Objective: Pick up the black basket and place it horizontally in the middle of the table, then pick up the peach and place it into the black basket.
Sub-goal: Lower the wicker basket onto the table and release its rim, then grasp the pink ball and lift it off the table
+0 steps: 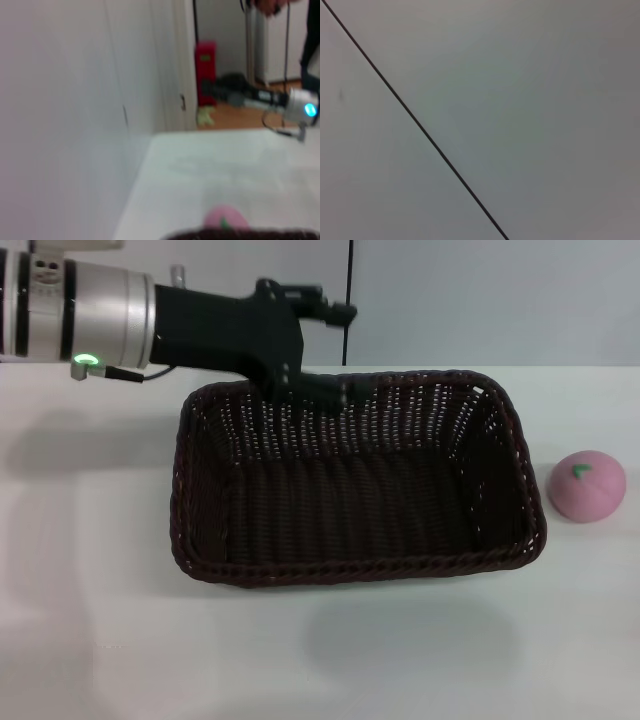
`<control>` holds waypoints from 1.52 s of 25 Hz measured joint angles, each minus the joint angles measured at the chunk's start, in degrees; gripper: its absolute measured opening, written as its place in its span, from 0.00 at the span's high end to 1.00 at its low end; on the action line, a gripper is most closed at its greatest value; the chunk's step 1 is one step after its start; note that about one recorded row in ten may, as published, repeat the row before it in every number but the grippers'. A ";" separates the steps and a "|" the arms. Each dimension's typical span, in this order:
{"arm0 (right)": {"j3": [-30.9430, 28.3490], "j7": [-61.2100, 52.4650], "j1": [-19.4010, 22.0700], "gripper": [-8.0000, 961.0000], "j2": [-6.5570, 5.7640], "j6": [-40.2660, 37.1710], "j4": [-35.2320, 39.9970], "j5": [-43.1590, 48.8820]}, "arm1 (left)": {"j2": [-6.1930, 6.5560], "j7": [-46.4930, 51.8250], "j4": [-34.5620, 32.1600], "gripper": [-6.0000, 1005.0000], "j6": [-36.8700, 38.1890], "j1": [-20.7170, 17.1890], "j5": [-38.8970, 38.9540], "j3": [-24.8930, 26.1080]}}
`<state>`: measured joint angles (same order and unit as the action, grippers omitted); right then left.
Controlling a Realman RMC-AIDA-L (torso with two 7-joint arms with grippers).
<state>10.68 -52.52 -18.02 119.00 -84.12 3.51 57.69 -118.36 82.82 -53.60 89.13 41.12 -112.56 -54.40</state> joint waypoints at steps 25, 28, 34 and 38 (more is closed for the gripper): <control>6.99 -50.69 -7.14 0.47 -6.24 -8.96 53.43 63.99 | 0.07 -32.76 30.90 0.15 -0.17 -20.04 59.74 0.79; 9.28 -53.41 -9.37 0.47 -6.69 -11.08 58.51 70.66 | 0.05 -32.96 32.06 0.15 -0.12 -20.52 59.96 0.79; 16.70 -59.52 -14.35 0.46 -7.07 -12.02 61.76 83.06 | 0.09 -33.49 34.71 0.15 -0.55 -20.51 60.04 0.91; 19.82 -59.92 -15.36 0.46 -6.32 -10.74 61.06 84.76 | 0.04 -33.85 35.30 0.15 -0.60 -20.34 60.06 1.07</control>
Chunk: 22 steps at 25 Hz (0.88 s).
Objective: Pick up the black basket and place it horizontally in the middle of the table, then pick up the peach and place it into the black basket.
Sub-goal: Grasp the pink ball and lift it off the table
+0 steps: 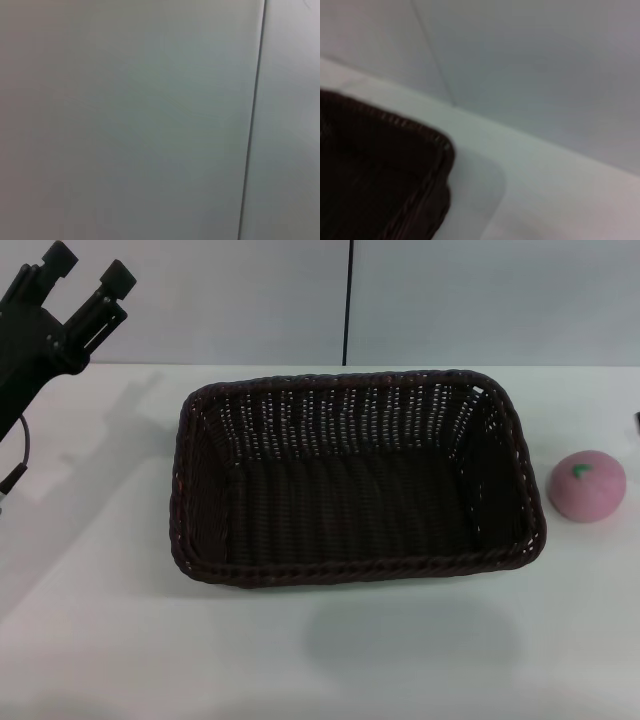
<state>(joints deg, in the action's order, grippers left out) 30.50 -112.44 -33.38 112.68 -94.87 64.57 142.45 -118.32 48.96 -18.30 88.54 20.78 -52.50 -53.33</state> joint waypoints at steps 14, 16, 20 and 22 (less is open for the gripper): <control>10.66 -1.47 -4.30 0.25 3.65 8.30 -6.73 9.65 | -0.07 0.11 1.16 0.15 -1.26 0.84 0.04 0.14; 11.70 -1.41 -4.57 0.25 3.64 8.89 -8.48 9.79 | -0.12 0.25 1.16 0.15 -1.27 0.87 0.04 0.19; 13.35 -1.31 -4.95 0.39 3.14 9.60 -10.95 9.88 | -0.16 0.38 1.17 0.15 -1.27 0.87 0.04 0.23; 13.59 -1.14 -5.00 0.46 3.04 9.83 -11.46 9.89 | -0.16 0.47 1.17 0.15 -1.27 0.87 0.04 0.24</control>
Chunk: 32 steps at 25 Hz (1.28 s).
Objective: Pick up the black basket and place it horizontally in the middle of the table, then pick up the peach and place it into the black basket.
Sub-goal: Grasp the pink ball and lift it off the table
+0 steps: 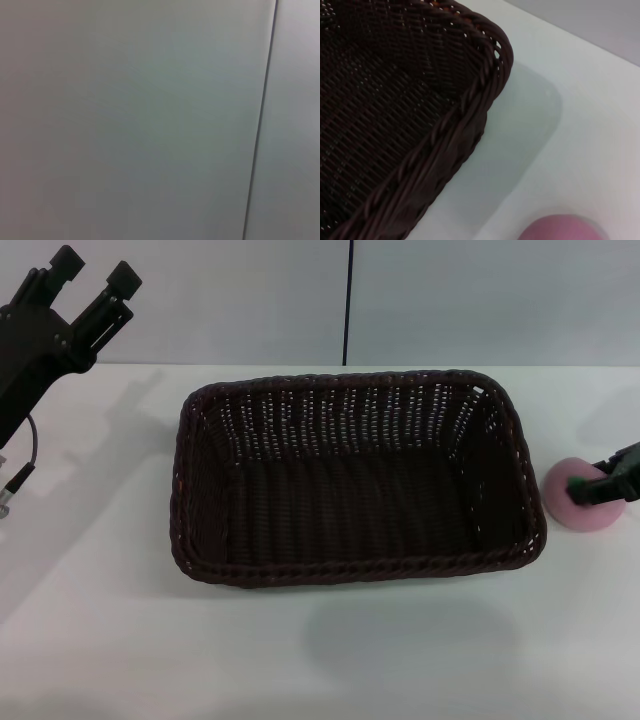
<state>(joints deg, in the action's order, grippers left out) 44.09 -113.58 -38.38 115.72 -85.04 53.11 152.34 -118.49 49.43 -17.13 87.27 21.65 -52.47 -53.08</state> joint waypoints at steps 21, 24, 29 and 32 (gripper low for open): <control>-13.20 0.79 5.42 0.80 -3.77 -7.88 3.30 -29.31 | 0.04 0.25 0.88 0.15 0.67 -0.33 0.71 0.00; -11.25 2.47 6.48 0.86 -3.67 -12.23 4.37 -42.71 | 0.08 0.28 0.88 0.15 0.83 -0.24 0.74 0.00; -6.33 4.77 4.91 0.97 -1.83 -13.30 3.87 -46.76 | 0.05 0.30 1.30 0.15 1.09 -0.02 0.77 0.00; -3.31 6.51 3.33 0.99 -0.36 -11.96 2.63 -45.68 | 0.04 0.31 1.46 0.15 1.18 -0.01 0.79 0.00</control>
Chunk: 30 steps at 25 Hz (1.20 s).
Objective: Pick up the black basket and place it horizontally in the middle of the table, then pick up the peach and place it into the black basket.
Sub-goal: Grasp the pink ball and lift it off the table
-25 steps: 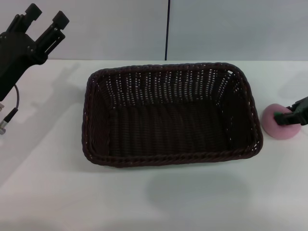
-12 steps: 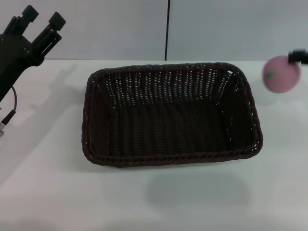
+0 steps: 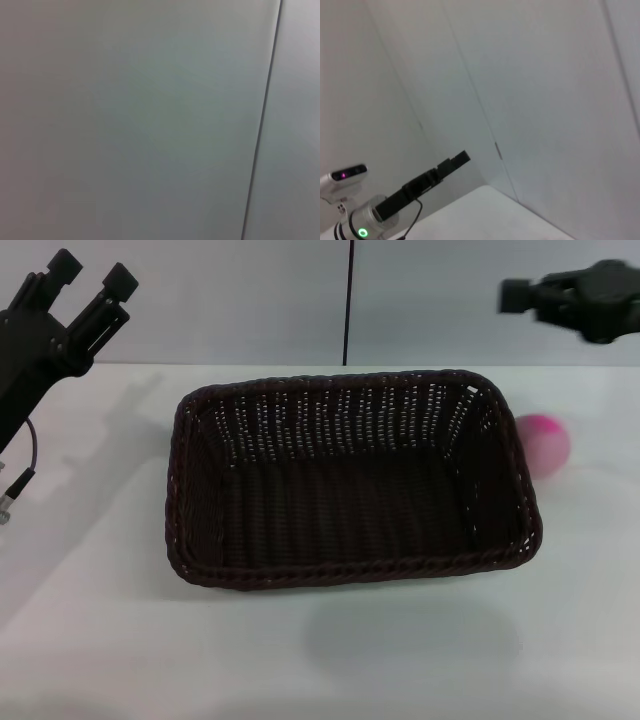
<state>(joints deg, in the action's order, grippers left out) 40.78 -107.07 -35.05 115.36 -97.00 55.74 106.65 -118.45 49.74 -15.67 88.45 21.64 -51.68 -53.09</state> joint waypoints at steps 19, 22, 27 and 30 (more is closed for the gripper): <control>-5.35 -1.93 2.62 0.78 -3.72 16.24 -5.73 9.83 | 0.09 0.00 0.84 0.15 0.33 -0.56 0.55 0.00; -5.11 -5.25 0.62 0.53 -5.17 18.83 -8.01 15.81 | 0.05 0.00 1.27 0.15 0.19 -0.33 0.55 0.00; -4.44 -7.82 -2.91 0.44 -6.19 19.72 -10.27 23.26 | 0.05 0.00 1.51 0.15 0.16 -0.28 0.53 0.01; -4.14 -10.34 -6.67 0.42 -6.53 20.77 -11.67 30.66 | 0.04 0.01 1.52 0.15 0.14 -0.27 0.53 0.00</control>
<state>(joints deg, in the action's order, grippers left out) 36.64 -117.42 -41.72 108.83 -76.24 44.07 137.31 -118.41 49.75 -14.15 88.59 21.36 -51.15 -53.08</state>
